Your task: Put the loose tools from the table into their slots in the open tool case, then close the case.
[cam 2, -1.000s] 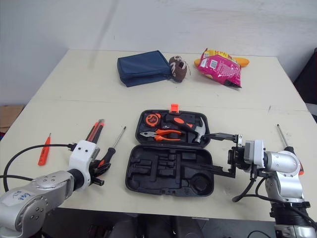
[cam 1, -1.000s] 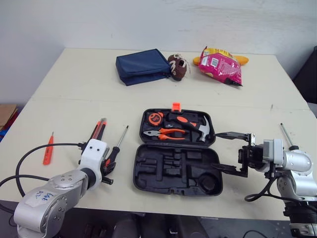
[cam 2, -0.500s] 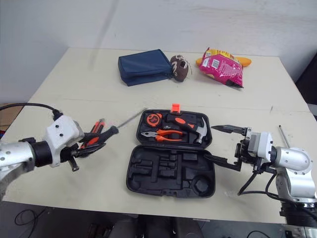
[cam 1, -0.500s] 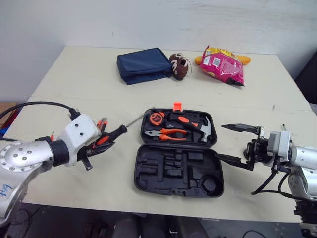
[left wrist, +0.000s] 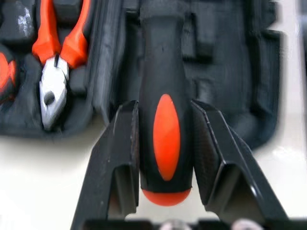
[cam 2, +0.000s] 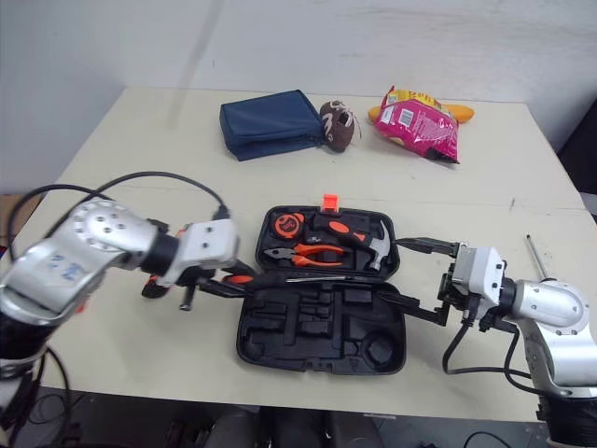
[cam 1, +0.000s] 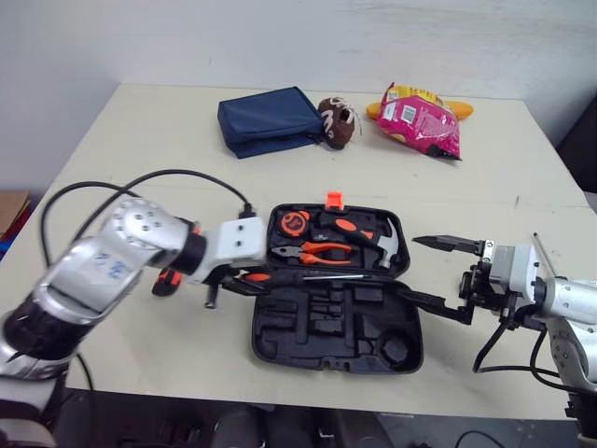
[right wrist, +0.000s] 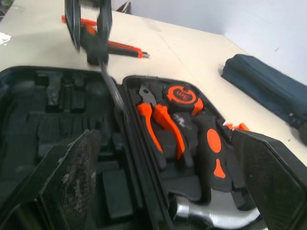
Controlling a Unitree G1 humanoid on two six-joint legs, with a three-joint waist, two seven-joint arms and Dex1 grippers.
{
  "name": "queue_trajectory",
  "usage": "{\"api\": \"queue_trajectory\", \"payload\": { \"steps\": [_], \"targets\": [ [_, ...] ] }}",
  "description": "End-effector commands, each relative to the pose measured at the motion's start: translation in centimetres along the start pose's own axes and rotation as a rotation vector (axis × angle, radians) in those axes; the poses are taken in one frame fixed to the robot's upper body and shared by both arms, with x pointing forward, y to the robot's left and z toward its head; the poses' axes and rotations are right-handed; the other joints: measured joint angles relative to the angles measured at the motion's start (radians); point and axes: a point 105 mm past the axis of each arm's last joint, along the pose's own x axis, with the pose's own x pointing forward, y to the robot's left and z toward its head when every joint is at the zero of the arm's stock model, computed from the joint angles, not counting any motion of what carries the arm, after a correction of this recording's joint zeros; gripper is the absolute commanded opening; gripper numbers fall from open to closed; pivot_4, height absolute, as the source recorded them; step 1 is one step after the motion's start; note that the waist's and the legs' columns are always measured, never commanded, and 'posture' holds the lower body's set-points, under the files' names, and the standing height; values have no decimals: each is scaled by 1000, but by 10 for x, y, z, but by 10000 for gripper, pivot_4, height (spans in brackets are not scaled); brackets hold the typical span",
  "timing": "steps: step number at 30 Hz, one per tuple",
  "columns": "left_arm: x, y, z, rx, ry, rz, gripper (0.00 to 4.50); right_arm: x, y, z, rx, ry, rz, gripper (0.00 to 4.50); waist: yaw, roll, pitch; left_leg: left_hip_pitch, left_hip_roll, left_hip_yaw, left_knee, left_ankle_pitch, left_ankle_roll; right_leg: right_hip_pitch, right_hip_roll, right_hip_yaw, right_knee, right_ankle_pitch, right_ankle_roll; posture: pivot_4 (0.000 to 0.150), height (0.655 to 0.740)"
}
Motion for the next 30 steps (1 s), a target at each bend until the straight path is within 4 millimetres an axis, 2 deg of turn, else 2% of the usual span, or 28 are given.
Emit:
{"api": "queue_trajectory", "payload": {
  "steps": [1, 3, 7, 12, 16, 30],
  "targets": [
    [10, 9, -2, 51, 92, 30, 8005, -1, -5, 12, -29, -3, -32, 45000, 0, 0, 0, 0, 0, 0, 0, 0, 0, 0, 0, 0, 0, 0, 0, 1500, 7400],
    [13, 10, -5, 55, 139, 24, 8005, -1, -5, 12, -24, 1, -39, 45000, -1, 0, 0, 0, 0, 0, 0, 0, -1, 0, 0, 0, 1, 0, 0, 1500, 7400],
    [25, 14, 6, 59, 129, 6, 8005, -3, -4, 10, -13, 9, -46, 45000, 5, 0, 0, 0, 0, 0, 1, 1, -1, 0, 0, 0, 2, 0, 0, 1500, 7400],
    [29, 19, 7, 58, 151, 33, 8005, -7, -1, 8, -5, 12, -53, 45000, 11, 0, 0, 0, 0, 0, 3, 0, 0, 0, 0, 0, 2, 0, 0, 1500, 7400],
    [30, 14, -1, 56, 181, -4, 8005, -19, 2, -1, 8, 32, -63, 45000, 11, 0, 0, 0, 0, 0, 2, 0, -1, 0, 0, 0, 2, 0, 0, 1500, 7400],
    [48, 19, -8, 104, 198, -6, 8005, -47, 11, -25, 23, 80, -94, 45000, 23, 0, 0, 1, 0, 0, 6, 0, 0, 1, 0, 0, 5, 0, 0, 1500, 7400]
  ]
}}
